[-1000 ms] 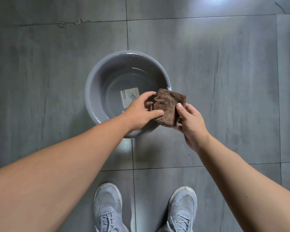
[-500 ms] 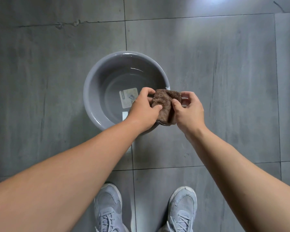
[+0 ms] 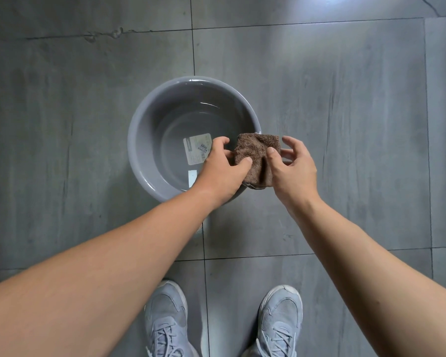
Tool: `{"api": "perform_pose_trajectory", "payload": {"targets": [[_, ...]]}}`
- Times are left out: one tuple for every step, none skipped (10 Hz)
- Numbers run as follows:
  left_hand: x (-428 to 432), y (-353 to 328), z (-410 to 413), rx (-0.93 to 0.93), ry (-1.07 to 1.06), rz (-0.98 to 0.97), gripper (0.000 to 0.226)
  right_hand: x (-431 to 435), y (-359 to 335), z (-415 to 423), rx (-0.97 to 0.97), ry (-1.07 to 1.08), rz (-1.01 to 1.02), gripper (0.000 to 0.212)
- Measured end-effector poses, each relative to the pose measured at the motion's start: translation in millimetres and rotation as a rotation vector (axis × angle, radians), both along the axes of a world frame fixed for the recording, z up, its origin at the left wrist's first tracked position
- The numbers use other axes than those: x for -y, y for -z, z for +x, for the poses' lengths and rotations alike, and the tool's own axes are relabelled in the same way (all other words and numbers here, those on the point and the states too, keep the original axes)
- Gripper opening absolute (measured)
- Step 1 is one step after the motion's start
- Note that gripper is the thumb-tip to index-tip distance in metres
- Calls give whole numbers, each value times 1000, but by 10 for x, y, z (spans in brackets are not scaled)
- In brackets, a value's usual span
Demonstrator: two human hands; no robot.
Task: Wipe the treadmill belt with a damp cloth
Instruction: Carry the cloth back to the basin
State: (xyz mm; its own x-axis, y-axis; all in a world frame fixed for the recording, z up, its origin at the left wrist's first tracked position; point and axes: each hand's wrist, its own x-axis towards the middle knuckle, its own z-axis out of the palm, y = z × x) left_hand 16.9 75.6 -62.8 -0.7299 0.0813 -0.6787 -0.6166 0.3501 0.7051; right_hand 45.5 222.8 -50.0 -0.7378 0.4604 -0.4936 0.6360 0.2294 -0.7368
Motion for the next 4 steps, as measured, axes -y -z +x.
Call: {"api": "perform_pose_trajectory", "payload": {"targets": [[-15, 11, -17, 0, -1, -8, 81, 2, 11, -12, -3, 2, 4, 49], [-26, -6, -34, -12, 8, -49, 77, -5, 4, -34, 4, 16, 25, 50], [18, -1, -41, -21, 9, -77, 66, -47, -13, -24, 6, 25, 39, 49], [85, -88, -49, -14, 14, -156, 58, -56, -97, 3, 32, 36, 57, 48]]}}
